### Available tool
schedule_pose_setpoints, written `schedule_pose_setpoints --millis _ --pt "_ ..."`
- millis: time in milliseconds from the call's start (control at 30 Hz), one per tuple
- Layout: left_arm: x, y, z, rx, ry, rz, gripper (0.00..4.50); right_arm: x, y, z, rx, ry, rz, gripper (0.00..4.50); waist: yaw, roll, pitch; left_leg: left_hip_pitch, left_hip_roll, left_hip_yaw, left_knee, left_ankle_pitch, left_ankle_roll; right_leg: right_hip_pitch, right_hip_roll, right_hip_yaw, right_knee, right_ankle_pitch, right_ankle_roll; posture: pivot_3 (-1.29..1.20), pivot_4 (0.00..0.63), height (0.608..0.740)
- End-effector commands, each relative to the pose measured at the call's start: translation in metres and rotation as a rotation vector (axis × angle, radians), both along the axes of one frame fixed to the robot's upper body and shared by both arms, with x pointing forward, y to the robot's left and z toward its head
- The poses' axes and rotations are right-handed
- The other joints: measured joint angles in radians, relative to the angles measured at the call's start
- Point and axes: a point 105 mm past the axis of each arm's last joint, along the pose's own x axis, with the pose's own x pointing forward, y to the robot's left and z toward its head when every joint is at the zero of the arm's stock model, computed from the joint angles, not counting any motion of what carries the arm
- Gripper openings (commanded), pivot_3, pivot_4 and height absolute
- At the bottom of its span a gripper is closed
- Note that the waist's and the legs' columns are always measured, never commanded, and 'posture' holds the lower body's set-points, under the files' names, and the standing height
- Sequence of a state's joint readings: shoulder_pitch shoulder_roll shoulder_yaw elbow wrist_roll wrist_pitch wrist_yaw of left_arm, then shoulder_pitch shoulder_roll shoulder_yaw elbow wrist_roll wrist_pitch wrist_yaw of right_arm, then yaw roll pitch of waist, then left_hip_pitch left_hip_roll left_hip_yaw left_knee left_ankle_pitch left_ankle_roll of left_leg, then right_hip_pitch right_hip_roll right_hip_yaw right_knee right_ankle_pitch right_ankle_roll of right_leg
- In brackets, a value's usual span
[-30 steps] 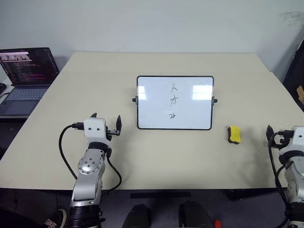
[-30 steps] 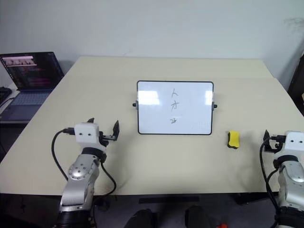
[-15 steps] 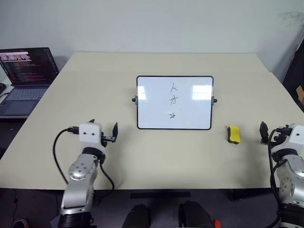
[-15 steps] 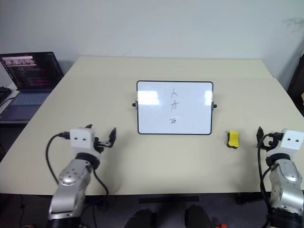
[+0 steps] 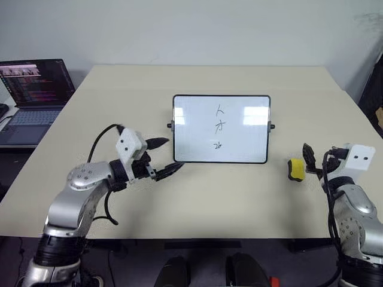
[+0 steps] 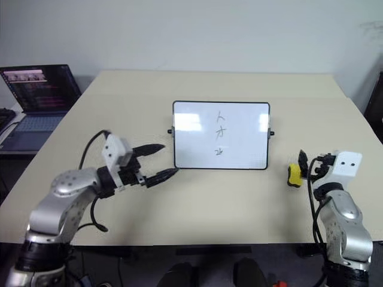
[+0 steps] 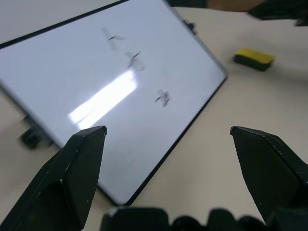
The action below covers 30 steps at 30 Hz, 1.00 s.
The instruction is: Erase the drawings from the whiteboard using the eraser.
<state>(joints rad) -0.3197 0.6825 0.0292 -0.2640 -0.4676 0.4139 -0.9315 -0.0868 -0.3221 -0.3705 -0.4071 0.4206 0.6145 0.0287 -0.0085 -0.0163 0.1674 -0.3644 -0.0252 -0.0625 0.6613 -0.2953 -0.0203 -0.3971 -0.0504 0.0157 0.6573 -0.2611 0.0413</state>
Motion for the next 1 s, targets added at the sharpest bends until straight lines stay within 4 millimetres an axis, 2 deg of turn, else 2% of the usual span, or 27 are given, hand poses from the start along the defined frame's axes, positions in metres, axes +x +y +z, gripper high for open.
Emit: schedule_pose_setpoints --millis 33,100,233,500,700,1000 --pt "-0.008 -0.018 0.011 0.04 -0.019 -0.151 4.5 -0.009 0.008 0.003 0.077 0.062 -0.031 4.45 -0.002 0.0 0.0 0.0 0.0 0.0 0.0 0.0 0.0 0.0 0.0 0.0 0.0 0.0 0.0 0.0 0.15 0.74" --pt "-0.006 -0.023 0.016 0.044 -0.025 -0.191 4.5 -0.013 0.015 0.002 0.111 0.103 -0.023 4.45 -0.003 0.0 0.0 0.0 0.0 0.0 0.0 0.0 0.0 0.0 0.001 0.0 0.0 0.0 0.0 0.0 0.15 0.74" --pt "0.0 -0.028 0.016 0.065 -0.028 -0.235 4.5 -0.016 0.027 -0.005 0.07 0.176 0.018 4.45 -0.005 0.0 0.0 -0.001 0.0 0.001 0.0 0.0 0.0 -0.002 0.003 0.0 0.0 0.0 0.0 0.0 0.15 0.74" --pt "-0.001 -0.037 0.012 0.105 -0.043 -0.3 4.5 0.003 0.021 -0.026 -0.003 0.247 -0.008 4.45 -0.021 0.0 0.0 -0.003 0.0 0.005 0.0 0.0 0.0 -0.007 0.004 0.001 0.002 0.0 0.0 0.0 0.15 0.74" --pt "-0.006 -0.043 0.011 0.096 -0.045 -0.331 4.5 0.019 0.016 -0.026 -0.007 0.235 -0.011 4.45 -0.023 0.0 0.0 -0.003 0.001 0.005 0.0 0.0 0.0 -0.007 0.005 0.001 0.003 0.0 0.0 0.0 0.15 0.74" --pt "-0.007 -0.039 0.009 0.091 -0.038 -0.312 4.5 0.025 0.013 -0.032 0.01 0.245 -0.008 4.45 -0.023 0.0 0.0 -0.003 0.001 0.005 0.0 0.0 0.001 -0.007 0.005 0.002 0.003 0.0 0.0 0.0 0.15 0.74"
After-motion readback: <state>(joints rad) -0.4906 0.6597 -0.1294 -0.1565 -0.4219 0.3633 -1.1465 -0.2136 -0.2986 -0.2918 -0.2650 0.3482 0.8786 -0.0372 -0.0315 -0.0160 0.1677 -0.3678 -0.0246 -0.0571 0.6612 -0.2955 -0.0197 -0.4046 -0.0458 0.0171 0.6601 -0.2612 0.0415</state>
